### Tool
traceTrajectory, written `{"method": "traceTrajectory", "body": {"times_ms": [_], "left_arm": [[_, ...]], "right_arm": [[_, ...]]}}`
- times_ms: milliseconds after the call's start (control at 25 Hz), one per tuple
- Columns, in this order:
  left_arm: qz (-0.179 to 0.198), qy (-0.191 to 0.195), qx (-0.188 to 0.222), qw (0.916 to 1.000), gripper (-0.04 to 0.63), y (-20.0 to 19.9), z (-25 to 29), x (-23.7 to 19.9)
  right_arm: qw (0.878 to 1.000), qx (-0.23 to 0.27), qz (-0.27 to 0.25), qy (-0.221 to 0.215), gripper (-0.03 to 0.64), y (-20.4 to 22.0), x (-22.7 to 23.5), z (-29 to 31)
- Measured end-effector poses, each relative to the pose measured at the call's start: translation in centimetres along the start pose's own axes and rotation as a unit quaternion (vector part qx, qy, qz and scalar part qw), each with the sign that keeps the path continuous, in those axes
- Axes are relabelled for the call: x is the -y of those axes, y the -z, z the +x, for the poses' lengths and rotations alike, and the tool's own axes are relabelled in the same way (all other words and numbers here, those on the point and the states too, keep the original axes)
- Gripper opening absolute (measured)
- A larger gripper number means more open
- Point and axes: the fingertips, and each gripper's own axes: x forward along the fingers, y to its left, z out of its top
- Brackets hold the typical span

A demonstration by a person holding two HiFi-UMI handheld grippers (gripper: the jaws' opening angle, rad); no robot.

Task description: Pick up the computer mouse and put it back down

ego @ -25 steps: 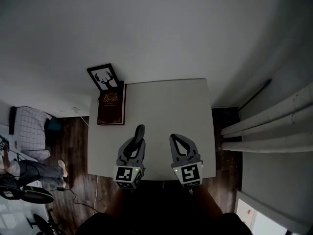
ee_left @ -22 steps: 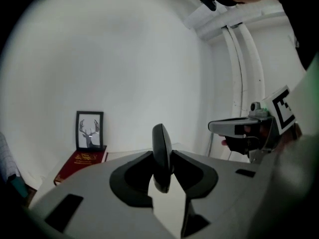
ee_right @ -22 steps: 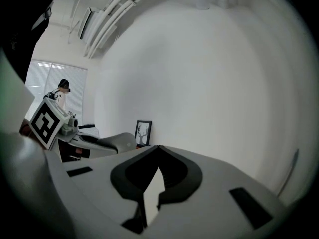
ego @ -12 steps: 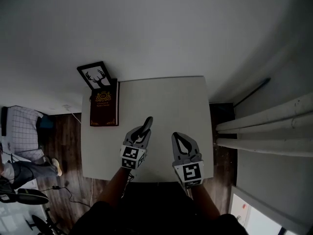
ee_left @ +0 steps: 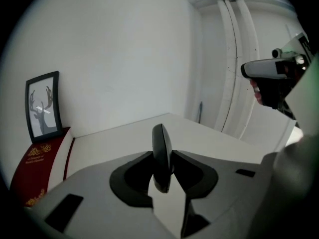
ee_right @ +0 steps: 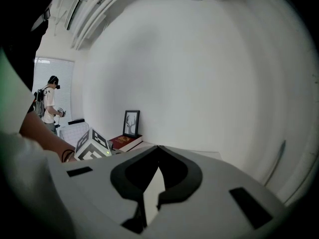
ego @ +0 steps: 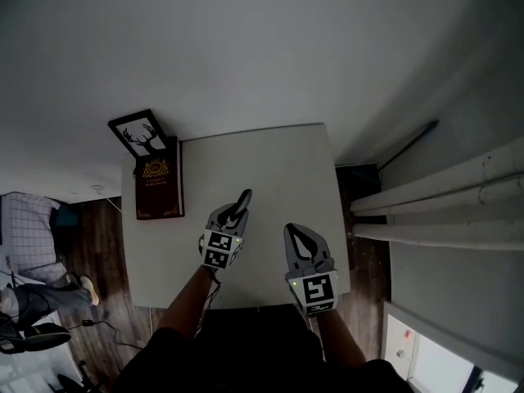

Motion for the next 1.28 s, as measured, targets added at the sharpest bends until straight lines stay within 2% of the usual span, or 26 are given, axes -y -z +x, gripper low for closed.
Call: {"method": "traceTrajectory", "body": {"times_ms": [320,640,840,1280], "left_arm": [[0.015,0.002,-0.023,0.9996,0.117,1.3,2.4,-0.3],[0.043,0.008,-0.026,0.9987,0.117,0.8,3.5,0.1],[0.032,0.008,-0.041,0.9986,0.117,1.2,3.7,0.6],[0.04,0.011,-0.057,0.9975,0.117,1.9,4.3,1.0]], "right_arm": [[1.0,-0.011,-0.001,0.017,0.02,0.6,0.9,-1.2],[1.0,-0.016,-0.004,0.019,0.02,0.8,1.1,-1.7],[1.0,-0.017,-0.002,0.016,0.02,0.8,0.8,-1.9],[1.0,-0.018,-0.006,0.02,0.02,0.9,1.1,-2.0]]}}
